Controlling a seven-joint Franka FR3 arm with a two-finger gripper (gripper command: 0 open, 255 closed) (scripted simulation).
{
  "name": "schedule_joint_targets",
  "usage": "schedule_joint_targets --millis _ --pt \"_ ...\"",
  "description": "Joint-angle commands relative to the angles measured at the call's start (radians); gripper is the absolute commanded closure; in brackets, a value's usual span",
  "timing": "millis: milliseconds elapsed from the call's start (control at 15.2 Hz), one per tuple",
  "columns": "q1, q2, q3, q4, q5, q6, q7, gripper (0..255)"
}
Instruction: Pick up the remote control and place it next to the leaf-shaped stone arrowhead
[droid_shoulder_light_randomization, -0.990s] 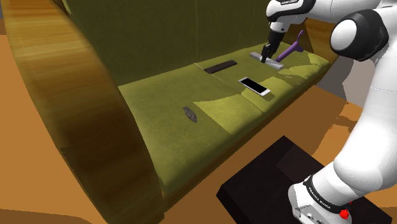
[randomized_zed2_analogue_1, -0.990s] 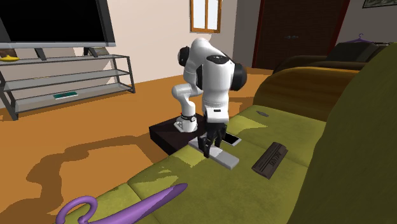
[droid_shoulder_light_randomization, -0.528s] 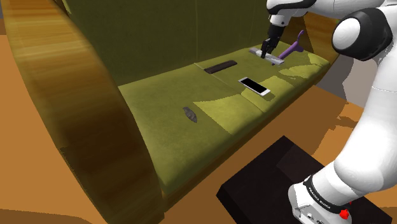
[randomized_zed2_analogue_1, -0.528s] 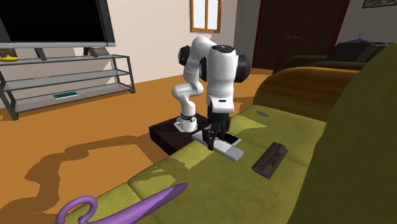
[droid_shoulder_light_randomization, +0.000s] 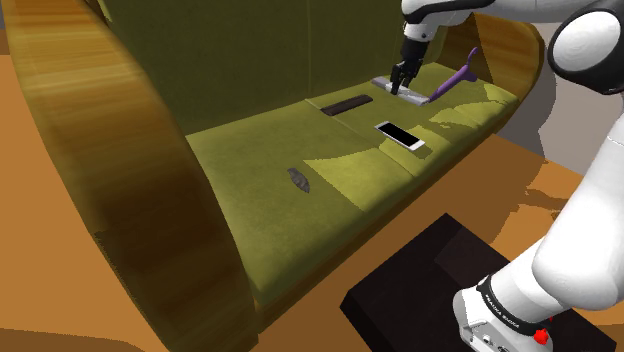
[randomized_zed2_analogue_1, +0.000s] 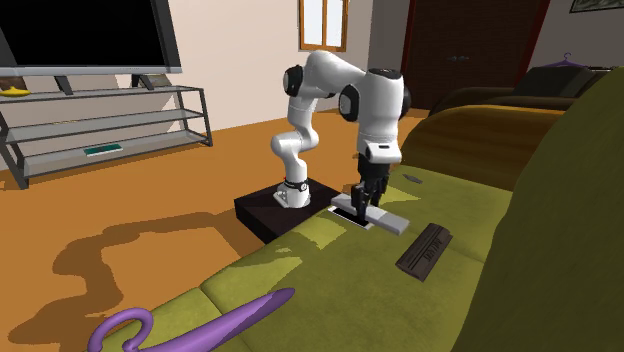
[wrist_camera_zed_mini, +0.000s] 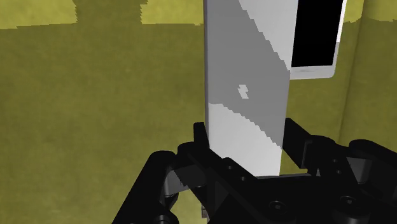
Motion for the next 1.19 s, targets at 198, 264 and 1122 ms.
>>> schedule_joint_targets --millis 198,264,1122 --pt "0.082 -0.062 0.036 -0.083 -0.027 0.025 0.119 255" --pt "0.097 -0.07 0.044 -0.092 -0.03 0.027 0.142 255" --pt "0.273 -0.082 0.155 -0.1 -0.055 0.026 0.434 255"
